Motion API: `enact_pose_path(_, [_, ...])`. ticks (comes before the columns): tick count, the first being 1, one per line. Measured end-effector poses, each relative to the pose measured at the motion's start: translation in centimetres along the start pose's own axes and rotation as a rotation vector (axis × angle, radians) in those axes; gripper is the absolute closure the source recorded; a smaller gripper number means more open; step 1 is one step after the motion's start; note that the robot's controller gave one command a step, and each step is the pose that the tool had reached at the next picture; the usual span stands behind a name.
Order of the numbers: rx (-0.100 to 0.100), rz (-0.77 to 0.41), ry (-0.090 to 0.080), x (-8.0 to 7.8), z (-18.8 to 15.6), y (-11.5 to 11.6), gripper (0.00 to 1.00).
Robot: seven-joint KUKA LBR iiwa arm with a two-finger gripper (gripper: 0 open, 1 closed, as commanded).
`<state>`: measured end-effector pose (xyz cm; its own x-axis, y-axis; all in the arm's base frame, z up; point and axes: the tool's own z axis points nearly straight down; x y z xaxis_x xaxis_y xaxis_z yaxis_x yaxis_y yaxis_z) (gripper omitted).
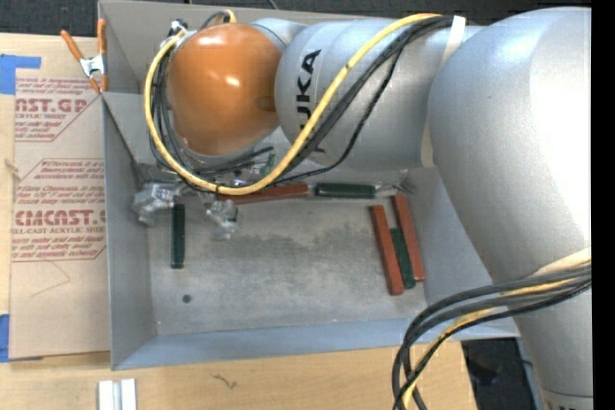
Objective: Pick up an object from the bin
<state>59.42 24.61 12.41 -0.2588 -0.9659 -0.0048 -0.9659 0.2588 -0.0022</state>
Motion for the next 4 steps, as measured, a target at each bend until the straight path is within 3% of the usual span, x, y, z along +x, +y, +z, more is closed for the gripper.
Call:
enact_pose_path(1, [-0.003,-0.385,0.001,0.2,5.5,0.8,0.00])
enact_pose_path(2, [-0.002,-0.382,-0.001,0.1,5.4,0.8,0.00])
enact_pose_path(3, [-0.002,-0.381,-0.002,0.1,5.4,0.8,1.00])
enact_pose_path(4, [0.002,-0.379,-0.001,-0.2,-0.3,0.8,1.00])
